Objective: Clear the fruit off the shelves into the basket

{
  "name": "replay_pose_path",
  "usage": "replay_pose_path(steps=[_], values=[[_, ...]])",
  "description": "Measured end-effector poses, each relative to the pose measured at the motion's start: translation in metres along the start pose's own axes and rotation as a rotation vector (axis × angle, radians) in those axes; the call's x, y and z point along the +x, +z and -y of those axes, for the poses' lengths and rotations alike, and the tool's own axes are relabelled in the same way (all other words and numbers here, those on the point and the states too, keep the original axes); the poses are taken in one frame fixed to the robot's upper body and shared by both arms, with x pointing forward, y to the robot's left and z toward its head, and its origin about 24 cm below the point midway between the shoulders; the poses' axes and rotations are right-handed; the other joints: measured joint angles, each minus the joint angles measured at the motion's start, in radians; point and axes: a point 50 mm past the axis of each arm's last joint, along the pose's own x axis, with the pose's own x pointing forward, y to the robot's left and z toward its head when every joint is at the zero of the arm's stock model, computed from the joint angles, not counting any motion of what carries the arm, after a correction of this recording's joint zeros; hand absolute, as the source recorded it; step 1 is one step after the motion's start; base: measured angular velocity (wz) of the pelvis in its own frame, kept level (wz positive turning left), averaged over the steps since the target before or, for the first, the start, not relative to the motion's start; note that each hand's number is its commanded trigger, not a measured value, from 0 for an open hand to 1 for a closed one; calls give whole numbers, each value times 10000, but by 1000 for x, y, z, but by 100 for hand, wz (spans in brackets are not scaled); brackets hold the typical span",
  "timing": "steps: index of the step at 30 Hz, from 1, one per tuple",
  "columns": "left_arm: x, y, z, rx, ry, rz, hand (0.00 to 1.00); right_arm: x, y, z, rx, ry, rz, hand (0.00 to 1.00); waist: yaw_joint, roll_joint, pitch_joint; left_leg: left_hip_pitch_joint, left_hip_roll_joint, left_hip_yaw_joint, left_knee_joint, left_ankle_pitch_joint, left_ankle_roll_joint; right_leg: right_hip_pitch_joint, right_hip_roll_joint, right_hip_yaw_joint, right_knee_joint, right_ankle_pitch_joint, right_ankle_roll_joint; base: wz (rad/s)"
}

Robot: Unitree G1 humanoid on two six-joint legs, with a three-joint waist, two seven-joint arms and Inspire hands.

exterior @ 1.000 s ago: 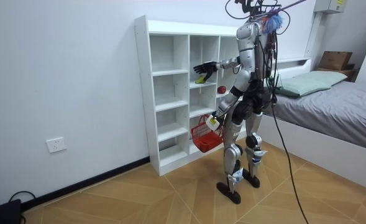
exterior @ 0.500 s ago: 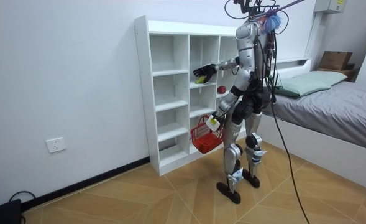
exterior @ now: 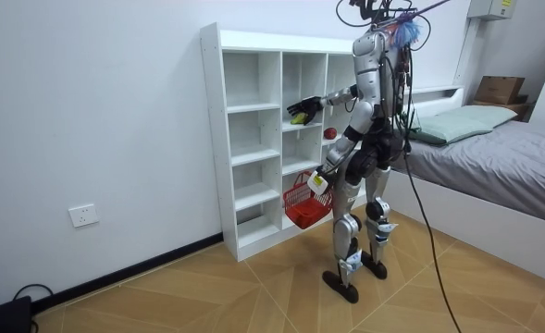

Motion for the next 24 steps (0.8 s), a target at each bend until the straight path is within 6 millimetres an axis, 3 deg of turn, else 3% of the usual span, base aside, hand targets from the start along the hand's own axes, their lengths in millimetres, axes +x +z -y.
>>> replay_pose_path(steps=[6,14,24], values=[[0,0,0,44,-13,-11,100,0,-1,-1,13,197,-37,0,-17,-23,-18,-5,0,-10,-10,0,0,0,1,-29,-4,0,0,0],[0,1,-3,318,31,-39,100,-1,-12,-4,449,723,-687,0,87,-157,-118,17,0,-16,39,3,-1,8,-1,-47,-2,0,0,0],[-1,1,-7,442,102,-64,100,3,-19,-1,957,646,-1136,0,113,-219,-90,-14,-11,-61,55,18,-5,73,-10,-149,5,0,0,2]])
